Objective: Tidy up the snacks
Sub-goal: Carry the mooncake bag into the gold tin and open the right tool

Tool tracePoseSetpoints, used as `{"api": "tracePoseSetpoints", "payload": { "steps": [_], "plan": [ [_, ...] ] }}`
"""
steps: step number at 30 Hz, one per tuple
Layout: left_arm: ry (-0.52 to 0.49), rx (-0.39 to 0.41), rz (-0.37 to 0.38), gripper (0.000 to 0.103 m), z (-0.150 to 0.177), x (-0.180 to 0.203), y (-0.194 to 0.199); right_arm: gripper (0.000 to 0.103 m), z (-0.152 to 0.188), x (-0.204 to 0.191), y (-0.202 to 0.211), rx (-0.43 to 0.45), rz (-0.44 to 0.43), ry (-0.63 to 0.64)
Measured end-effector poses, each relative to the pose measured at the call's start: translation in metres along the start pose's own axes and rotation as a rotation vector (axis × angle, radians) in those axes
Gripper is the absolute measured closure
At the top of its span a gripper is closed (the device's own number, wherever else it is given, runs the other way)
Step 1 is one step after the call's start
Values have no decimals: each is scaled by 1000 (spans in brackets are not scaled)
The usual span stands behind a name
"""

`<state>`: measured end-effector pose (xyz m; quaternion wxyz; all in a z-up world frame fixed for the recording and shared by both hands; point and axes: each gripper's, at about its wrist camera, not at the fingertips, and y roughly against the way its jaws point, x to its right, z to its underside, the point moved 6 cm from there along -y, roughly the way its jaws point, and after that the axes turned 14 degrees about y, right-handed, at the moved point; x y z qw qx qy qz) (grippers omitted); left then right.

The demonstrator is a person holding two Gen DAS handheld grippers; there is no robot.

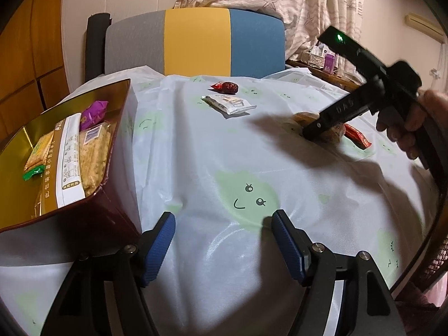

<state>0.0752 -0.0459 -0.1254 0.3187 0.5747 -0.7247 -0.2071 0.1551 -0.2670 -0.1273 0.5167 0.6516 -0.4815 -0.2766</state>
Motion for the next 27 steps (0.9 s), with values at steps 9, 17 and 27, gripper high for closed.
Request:
{"api": "tracePoseSetpoints", "payload": {
  "steps": [9, 17, 27],
  "plan": [
    [-14, 18, 3, 30, 1, 1, 2, 42, -52, -63, 47, 103, -184, 125],
    [-23, 36, 6, 30, 2, 2, 3, 42, -90, -157, 97, 187, -351, 382],
    [-9, 32, 23, 30, 1, 0, 2, 42, -129, -269, 105, 146, -515, 638]
  ]
}}
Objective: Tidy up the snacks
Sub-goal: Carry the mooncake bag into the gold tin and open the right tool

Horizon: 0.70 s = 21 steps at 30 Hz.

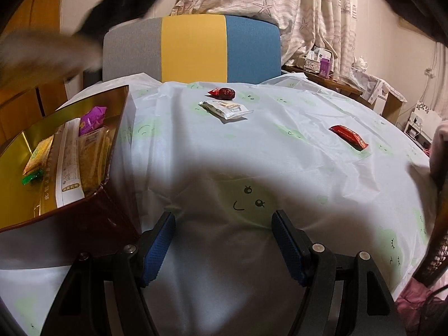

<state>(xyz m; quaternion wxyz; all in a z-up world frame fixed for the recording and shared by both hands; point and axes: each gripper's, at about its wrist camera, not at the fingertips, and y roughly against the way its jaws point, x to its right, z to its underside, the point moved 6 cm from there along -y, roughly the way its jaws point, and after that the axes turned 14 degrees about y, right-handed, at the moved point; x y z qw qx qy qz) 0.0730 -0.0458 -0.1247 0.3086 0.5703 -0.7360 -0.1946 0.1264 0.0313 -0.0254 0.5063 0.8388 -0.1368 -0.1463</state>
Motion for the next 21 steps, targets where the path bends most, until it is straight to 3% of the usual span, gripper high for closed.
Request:
{"api": "tracePoseSetpoints", "payload": {
  "steps": [5, 13, 19, 21],
  "plan": [
    [5, -4, 7, 30, 0, -1, 0, 42, -23, -3, -37, -28, -22, -18],
    [10, -6, 9, 29, 1, -1, -1, 37, -4, 11, -52, -42, -41, -115],
    [9, -8, 7, 29, 0, -1, 0, 35, -9, 10, -26, 84, -127, -173],
    [6, -6, 5, 29, 0, 0, 0, 35, -10, 11, -17, 106, -107, -169]
  ]
}}
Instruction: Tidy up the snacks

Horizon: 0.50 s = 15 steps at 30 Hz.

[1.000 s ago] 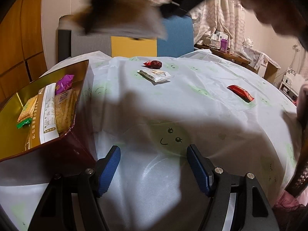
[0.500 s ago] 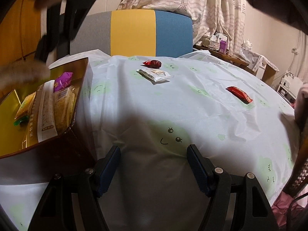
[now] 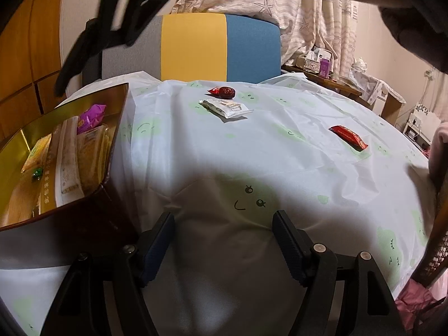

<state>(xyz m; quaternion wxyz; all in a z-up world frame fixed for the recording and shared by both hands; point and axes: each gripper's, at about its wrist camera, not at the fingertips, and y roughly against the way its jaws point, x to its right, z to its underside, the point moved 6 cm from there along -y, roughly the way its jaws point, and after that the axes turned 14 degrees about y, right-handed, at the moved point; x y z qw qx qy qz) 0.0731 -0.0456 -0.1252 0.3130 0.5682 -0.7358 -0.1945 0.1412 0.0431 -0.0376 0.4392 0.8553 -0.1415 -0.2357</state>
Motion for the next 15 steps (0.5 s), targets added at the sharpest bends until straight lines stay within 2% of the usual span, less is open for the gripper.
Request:
{"api": "tracePoseSetpoints", "payload": {
  "steps": [8, 15],
  "plan": [
    [-2, 0, -1, 29, 0, 0, 0, 35, 36, 31, 34, 32, 100, -91],
    [1, -1, -4, 29, 0, -1, -1, 35, 105, 70, 62, 8, 182, -218]
  ]
}}
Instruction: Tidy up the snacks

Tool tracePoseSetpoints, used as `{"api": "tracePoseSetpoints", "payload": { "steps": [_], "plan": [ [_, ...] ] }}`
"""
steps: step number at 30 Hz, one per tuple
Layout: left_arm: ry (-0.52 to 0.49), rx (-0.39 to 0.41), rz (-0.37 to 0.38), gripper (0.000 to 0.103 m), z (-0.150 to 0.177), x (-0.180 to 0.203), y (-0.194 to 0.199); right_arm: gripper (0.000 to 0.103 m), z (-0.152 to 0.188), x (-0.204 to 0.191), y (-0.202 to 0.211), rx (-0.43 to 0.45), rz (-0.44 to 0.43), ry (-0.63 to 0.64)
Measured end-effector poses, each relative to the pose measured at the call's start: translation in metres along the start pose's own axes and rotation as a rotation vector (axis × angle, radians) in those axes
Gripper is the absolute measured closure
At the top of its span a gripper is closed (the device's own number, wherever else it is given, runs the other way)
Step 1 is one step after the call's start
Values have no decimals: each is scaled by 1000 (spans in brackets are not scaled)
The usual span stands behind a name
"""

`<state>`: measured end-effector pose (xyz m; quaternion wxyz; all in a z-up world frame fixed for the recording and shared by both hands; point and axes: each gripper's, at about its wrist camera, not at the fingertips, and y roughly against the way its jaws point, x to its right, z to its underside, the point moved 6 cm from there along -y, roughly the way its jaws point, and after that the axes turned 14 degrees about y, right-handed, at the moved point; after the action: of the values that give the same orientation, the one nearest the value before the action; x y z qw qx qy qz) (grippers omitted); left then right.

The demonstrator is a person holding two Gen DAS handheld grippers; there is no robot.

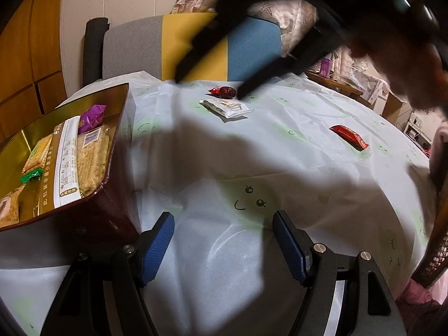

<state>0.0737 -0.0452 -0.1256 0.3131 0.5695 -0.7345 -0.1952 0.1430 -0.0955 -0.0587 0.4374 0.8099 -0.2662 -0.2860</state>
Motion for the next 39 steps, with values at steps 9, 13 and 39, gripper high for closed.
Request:
{"api": "tracePoseSetpoints", "payload": {
  "steps": [9, 13, 39],
  "plan": [
    [1, -5, -10, 29, -1, -1, -2, 35, 76, 65, 21, -65, 152, -135],
    [-2, -8, -20, 29, -1, 1, -1, 35, 91, 103, 49, -23, 226, -216],
    [-39, -139, -92, 41, -19, 20, -5, 46, 141, 236, 94, 56, 485, -551]
  ]
}}
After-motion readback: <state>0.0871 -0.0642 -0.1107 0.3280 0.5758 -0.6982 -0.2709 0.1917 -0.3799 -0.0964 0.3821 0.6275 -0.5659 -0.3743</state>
